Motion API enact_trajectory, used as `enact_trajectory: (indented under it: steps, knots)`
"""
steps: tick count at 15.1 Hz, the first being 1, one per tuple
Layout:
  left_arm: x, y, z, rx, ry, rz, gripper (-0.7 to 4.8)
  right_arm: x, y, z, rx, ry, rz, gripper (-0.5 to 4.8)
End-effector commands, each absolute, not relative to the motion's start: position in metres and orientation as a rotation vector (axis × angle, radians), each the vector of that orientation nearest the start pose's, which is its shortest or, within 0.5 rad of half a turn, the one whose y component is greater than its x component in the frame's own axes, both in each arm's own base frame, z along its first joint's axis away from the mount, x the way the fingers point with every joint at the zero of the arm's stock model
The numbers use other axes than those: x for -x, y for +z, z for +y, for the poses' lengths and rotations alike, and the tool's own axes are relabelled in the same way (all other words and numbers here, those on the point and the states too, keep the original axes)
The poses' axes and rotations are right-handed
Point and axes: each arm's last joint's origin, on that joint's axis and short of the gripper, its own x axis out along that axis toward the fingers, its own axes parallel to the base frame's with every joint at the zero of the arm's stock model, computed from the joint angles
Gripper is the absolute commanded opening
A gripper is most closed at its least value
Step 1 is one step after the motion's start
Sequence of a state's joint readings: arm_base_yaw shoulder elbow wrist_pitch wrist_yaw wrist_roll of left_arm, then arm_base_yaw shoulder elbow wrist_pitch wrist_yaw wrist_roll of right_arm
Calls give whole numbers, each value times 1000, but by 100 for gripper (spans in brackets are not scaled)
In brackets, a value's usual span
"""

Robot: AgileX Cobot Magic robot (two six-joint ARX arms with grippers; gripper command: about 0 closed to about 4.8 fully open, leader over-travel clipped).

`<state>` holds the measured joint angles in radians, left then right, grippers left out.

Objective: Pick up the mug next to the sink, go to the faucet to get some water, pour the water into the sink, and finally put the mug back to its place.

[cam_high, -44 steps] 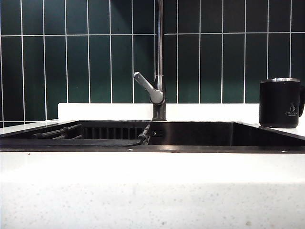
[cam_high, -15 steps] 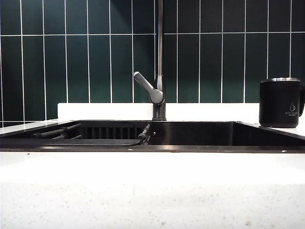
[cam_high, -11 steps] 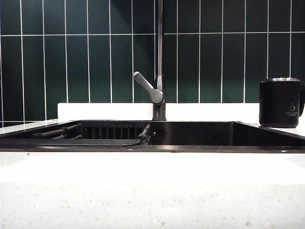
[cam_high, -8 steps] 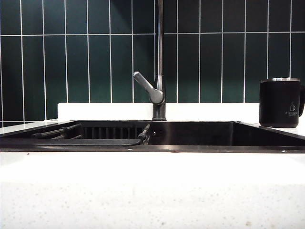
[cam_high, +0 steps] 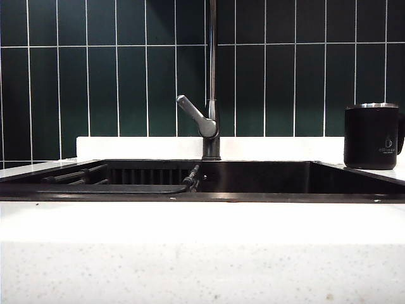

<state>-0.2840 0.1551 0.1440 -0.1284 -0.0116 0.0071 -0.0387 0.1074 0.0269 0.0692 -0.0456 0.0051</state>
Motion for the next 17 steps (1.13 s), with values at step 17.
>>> enact_trajectory:
  steps: [17]
  knots:
    - [-97, 188, -28, -12, -268, 137, -5, -96, 179, -2, 7, 12, -137, -6]
